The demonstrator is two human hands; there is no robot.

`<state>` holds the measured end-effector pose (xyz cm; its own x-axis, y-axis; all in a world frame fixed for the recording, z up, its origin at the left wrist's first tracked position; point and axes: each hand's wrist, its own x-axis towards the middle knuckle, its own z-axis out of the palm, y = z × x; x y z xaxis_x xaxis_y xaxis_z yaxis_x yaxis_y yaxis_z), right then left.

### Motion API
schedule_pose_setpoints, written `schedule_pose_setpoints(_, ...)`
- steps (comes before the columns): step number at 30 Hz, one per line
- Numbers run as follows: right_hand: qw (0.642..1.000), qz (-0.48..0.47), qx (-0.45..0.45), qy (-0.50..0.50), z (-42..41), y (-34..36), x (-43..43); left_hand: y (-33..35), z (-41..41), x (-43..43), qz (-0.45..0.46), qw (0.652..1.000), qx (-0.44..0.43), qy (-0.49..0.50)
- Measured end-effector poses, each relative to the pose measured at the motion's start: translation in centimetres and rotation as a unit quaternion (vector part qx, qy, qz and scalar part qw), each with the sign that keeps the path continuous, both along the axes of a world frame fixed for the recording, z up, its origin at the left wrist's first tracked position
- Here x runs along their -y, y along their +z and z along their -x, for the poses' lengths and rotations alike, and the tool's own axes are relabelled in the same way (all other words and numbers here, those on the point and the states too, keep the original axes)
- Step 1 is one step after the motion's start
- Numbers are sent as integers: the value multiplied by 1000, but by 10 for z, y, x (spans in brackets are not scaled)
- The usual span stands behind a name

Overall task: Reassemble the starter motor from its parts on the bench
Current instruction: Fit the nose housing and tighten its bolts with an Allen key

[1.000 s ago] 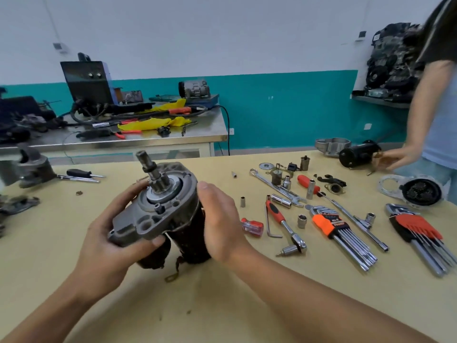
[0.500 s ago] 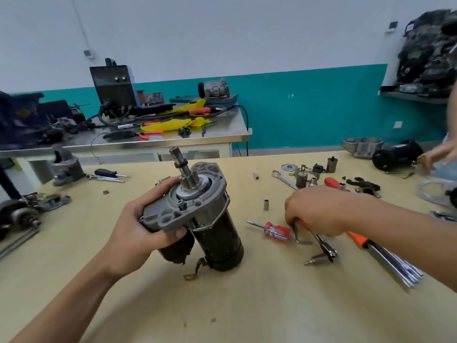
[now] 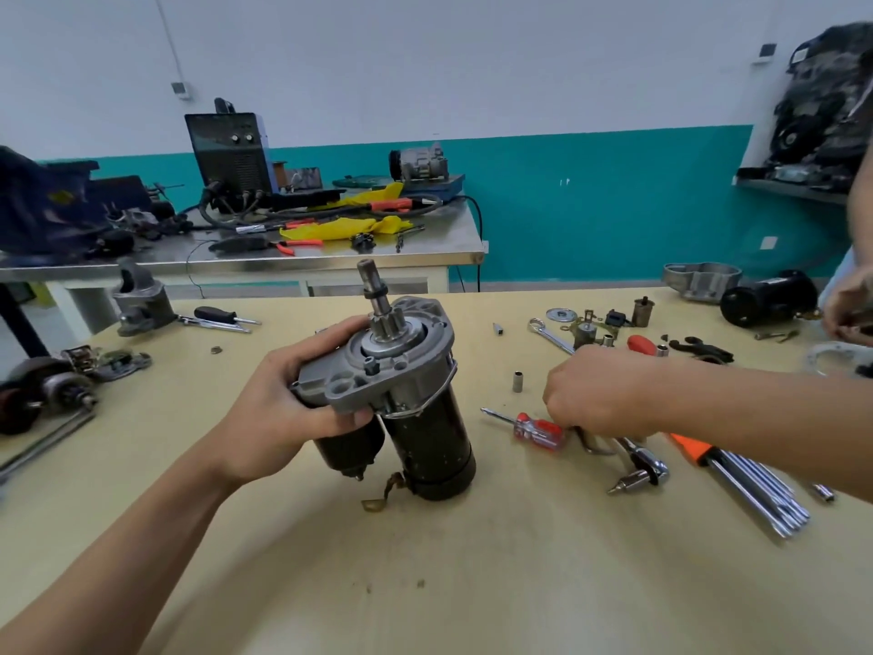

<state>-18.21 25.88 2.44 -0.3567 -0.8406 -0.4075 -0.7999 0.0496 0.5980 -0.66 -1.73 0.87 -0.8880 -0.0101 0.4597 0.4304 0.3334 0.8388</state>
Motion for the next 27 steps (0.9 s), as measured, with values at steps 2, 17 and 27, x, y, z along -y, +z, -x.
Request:
schedule_pose_setpoints(2,998,-23,-9,63,5,1,-1,1,1,1,-1,1000,9,-4)
schedule_pose_setpoints(17,897,394,121,160,-1,22,-26,1,-2,6,28,998,26,-56)
schedule_pose_setpoints(27,535,625,568,33,-59,113,40,13,7,11,77,994,76,-36)
